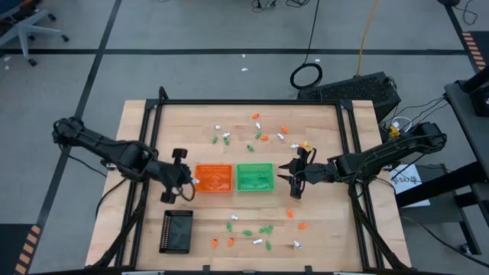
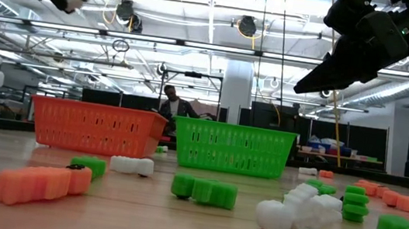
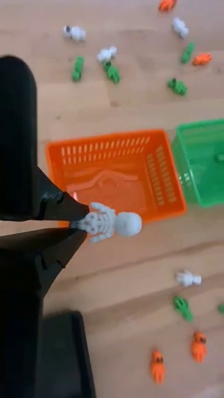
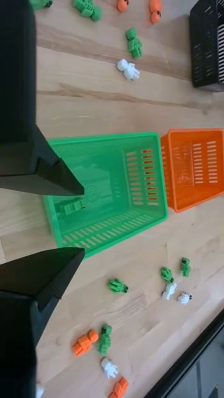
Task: Sort Halloween decoration
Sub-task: Put the white skeleton toy into the black bin
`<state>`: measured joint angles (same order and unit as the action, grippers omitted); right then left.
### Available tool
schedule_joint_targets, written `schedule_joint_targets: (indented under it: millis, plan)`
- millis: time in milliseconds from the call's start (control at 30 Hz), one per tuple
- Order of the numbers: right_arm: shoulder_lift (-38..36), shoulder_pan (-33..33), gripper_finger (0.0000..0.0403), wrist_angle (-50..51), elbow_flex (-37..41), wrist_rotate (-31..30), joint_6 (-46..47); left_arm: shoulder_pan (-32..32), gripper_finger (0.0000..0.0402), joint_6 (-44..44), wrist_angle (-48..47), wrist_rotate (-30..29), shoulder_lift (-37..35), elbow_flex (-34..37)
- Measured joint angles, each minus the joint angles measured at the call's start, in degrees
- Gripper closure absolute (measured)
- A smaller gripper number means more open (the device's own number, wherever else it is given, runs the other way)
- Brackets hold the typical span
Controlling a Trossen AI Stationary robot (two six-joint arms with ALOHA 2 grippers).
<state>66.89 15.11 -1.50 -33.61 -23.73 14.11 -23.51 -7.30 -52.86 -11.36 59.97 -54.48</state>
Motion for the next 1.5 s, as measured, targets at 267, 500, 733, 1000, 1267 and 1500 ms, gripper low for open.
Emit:
schedule_joint_targets:
  millis: [267, 500, 733, 1000, 1267, 1500]
  plan:
    - [0.00, 0.39, 0.0271, -0.02, 0.00, -0.04, 0.28, -10.31, 0.0394, -14.42, 0.02, 1.14, 4.28, 0.00]
    - [0.00, 1.59, 0.0271, -0.02, 0.00, -0.04, 0.20, -19.22, 0.0394, -27.69, 4.25, 5.26, 11.46, 0.00]
    - [0.00, 1.90, 0.0271, -0.02, 0.00, -0.11, 0.20, -25.82, 0.0394, -37.79, 8.72, 6.02, 19.61, 0.00]
    - [0.00, 1.88, 0.0271, -0.41, 0.00, -0.20, 0.20, -28.67, 0.0394, -45.29, 9.16, 6.63, 25.22, 0.00]
    - [0.00, 2.04, 0.0271, -0.48, 0.00, -0.20, 0.75, -28.74, 0.0394, -48.91, 10.44, 7.28, 29.03, 0.00]
    - [0.00, 6.44, 0.0271, -0.46, 0.00, -0.24, 0.07, -28.76, 0.0370, -51.44, 10.32, 7.04, 30.54, 0.00]
